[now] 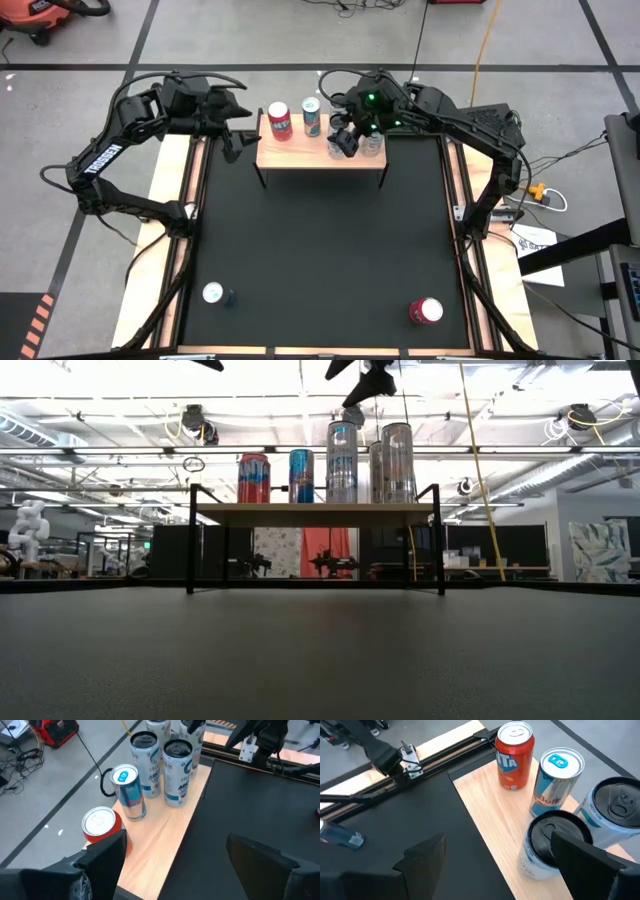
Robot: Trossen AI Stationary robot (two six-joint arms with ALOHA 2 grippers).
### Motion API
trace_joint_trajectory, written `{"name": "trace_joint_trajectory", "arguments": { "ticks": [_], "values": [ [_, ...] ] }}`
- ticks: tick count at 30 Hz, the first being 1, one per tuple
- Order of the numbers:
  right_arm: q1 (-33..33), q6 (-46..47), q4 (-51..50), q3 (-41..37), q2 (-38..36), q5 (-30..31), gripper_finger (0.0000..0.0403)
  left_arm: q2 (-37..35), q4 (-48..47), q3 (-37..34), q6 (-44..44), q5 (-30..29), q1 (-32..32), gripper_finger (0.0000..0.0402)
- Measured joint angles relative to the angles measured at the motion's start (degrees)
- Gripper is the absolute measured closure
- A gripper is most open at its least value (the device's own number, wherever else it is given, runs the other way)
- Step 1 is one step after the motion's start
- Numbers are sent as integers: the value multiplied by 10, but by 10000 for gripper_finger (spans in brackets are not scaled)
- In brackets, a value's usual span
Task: Place canned beverage on shelf
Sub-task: Adjust the white-yellow soda can
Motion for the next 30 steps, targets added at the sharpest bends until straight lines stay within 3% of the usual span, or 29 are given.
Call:
{"name": "trace_joint_trajectory", "arguments": {
  "ticks": [11, 17, 30],
  "values": [
    [-1, -16, -63, 0, -5, 5, 67, 9, -49, 0, 1, 18, 0, 63],
    [-6, 5, -95, 0, -16, 78, 67, 21, -67, 0, 18, 14, 0, 63],
    [-5, 51, -140, 0, -20, 74, 67, 45, -87, 0, 18, 14, 0, 63]
  ]
}}
